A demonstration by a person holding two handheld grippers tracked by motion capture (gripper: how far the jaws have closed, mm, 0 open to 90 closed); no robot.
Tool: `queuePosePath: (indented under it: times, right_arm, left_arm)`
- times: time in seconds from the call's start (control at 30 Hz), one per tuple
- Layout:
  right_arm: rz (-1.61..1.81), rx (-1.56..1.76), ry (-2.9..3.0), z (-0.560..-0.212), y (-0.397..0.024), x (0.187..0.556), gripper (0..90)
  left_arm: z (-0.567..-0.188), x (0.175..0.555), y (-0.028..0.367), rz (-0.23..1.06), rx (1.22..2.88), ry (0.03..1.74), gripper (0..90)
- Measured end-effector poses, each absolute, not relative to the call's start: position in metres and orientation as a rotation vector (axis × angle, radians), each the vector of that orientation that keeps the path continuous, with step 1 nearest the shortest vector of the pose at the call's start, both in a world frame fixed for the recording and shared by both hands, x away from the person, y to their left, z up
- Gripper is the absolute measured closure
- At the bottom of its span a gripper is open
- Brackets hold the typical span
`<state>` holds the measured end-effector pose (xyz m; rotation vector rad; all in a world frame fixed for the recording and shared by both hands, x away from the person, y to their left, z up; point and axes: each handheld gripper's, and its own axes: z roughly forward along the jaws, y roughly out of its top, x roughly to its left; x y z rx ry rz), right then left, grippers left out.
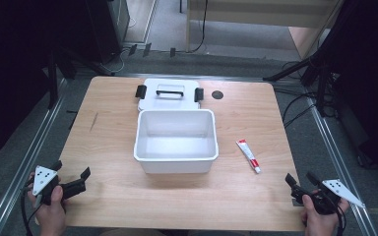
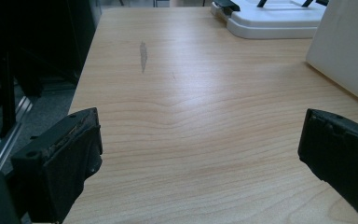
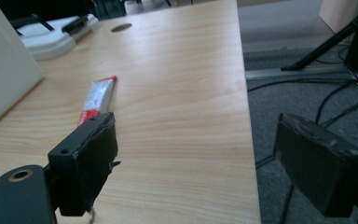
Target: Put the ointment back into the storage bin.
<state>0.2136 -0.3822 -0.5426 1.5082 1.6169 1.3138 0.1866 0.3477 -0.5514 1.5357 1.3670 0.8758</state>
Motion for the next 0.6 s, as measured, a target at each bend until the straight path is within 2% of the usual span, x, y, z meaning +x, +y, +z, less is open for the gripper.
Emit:
queuePosePath:
  times: [0.23, 0.6]
  right_arm:
    - [1.220, 1.514, 1.712, -0.535, -0.373, 0.222, 20.3]
    - [1.027, 1.502, 2.028, -0.520, -0.343, 0.245, 23.2]
  left_arm:
    - [-0.552, 0.186, 0.348, 0.871, 1.523, 1.366, 0.3]
    - [-0.552, 0.185, 0.348, 0.873, 1.529, 1.360, 0.3]
